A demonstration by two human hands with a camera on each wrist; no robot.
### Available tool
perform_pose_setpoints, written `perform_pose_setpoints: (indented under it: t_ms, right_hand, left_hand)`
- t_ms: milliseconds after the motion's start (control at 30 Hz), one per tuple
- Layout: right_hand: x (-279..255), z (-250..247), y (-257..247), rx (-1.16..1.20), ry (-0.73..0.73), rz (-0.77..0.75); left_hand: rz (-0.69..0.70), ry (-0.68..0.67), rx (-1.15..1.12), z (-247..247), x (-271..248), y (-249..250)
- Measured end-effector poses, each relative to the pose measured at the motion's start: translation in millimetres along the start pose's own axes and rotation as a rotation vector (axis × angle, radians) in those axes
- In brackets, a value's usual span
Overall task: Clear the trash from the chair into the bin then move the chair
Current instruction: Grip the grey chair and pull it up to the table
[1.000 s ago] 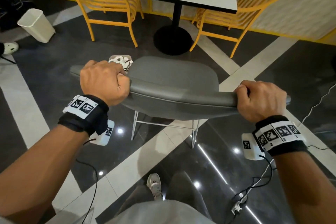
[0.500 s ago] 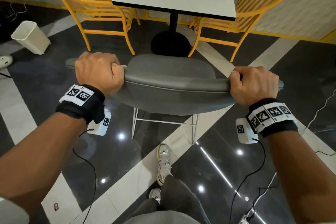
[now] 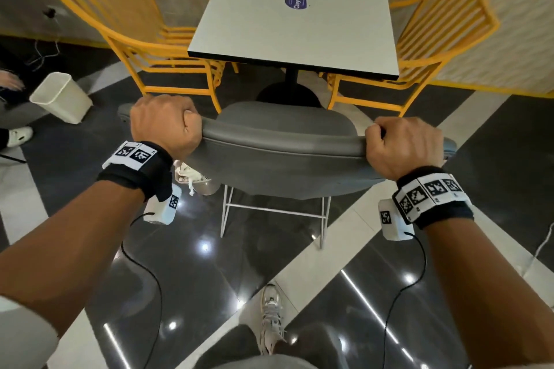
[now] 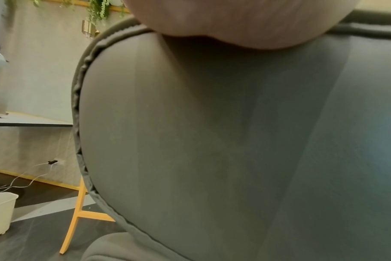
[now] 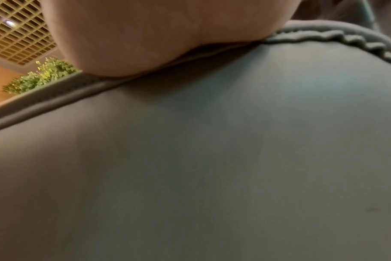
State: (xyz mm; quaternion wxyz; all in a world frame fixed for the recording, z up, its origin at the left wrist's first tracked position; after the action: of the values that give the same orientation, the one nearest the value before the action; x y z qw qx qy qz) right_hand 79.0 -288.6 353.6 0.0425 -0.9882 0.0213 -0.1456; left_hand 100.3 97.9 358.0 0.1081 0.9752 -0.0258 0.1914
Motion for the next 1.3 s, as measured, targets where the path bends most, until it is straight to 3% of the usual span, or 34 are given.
perform_pose_setpoints:
  t_ms: [533,833,1300]
  right_hand:
    - [98.9,27.9,-10.9,0.000,-0.031,0.025]
    - [123.5,40.2,-19.2,-0.005,-0.027,0.033]
    - [132.2,41.1,-36.5,-0.001,-0.007,0.033]
  left_hand:
    - [0.029,-0.033,0.031,42.1,97.4,-18.6]
    - [0.036,-0.066,0.061,52.8,116.0,-31.4]
    - [0.039,-0.013,0.097,54.4,121.2,-49.4]
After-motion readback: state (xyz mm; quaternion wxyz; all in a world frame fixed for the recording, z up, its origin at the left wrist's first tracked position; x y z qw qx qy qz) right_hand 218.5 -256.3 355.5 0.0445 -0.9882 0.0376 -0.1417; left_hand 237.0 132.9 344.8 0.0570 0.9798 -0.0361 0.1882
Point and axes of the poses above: each hand's wrist, its own x-axis towards the middle knuckle, its own z-axis out of the palm, y = z × x, the point moved 9 cm from there along x, towards the middle knuckle
